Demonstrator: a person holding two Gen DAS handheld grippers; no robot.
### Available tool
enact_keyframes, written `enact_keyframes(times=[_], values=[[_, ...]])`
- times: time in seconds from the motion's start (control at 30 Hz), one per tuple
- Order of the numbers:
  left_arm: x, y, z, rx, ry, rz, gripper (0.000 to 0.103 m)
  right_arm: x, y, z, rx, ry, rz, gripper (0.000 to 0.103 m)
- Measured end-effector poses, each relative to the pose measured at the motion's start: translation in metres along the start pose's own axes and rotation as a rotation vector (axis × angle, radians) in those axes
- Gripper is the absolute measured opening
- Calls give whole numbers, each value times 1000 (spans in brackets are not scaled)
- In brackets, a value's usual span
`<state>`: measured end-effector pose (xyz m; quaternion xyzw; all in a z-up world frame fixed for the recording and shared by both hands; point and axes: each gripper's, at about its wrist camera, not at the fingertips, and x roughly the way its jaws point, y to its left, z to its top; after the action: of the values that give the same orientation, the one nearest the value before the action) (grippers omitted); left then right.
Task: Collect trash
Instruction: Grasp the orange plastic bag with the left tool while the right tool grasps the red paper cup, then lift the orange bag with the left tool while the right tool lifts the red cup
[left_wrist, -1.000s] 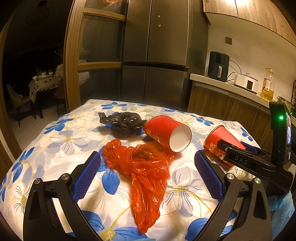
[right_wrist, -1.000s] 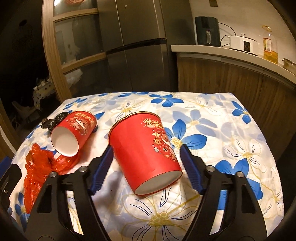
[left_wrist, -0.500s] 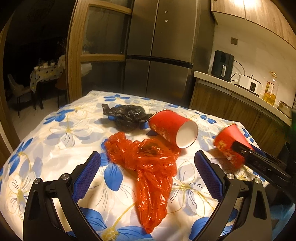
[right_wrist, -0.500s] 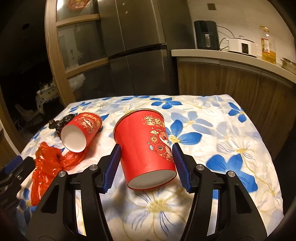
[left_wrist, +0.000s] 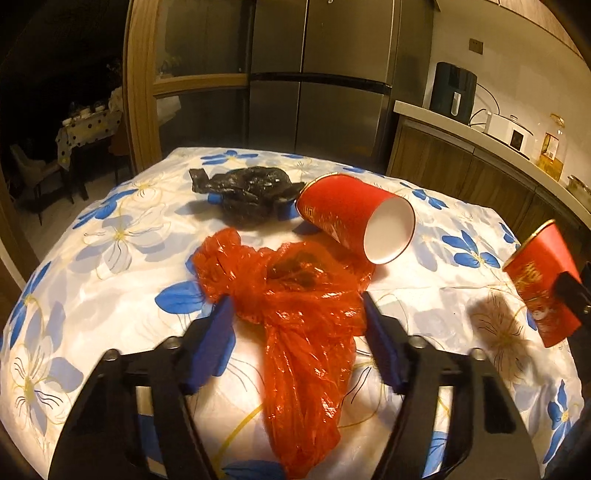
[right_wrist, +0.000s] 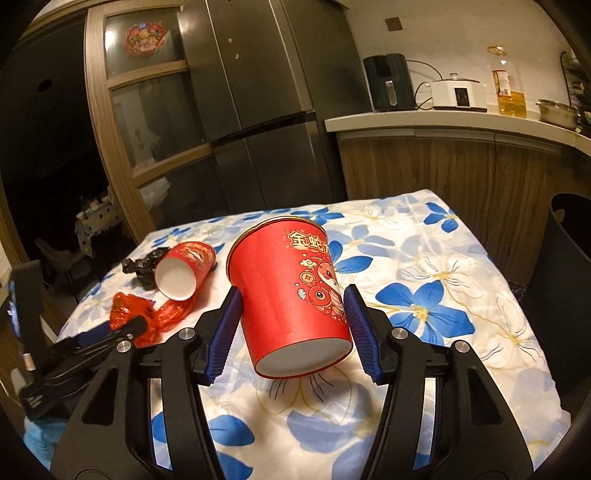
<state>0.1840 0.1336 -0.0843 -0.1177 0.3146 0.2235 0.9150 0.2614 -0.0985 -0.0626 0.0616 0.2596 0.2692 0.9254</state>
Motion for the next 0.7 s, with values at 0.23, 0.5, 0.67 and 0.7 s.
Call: enact_keyframes(times=[0.23, 0.5, 0.67, 0.7], values=[[-4, 5, -6, -16, 23, -38, 43, -17, 2, -2, 15, -16, 10, 56], [-24, 7, -12, -5, 11, -69, 22, -40, 10, -5, 14, -34, 26, 56], [-54, 13, -16, -8, -35, -92, 20, -57, 16, -4, 7, -59, 35, 56], [-59, 13, -17, -7, -41, -96, 20, -60, 17, -4, 7, -63, 37, 56]])
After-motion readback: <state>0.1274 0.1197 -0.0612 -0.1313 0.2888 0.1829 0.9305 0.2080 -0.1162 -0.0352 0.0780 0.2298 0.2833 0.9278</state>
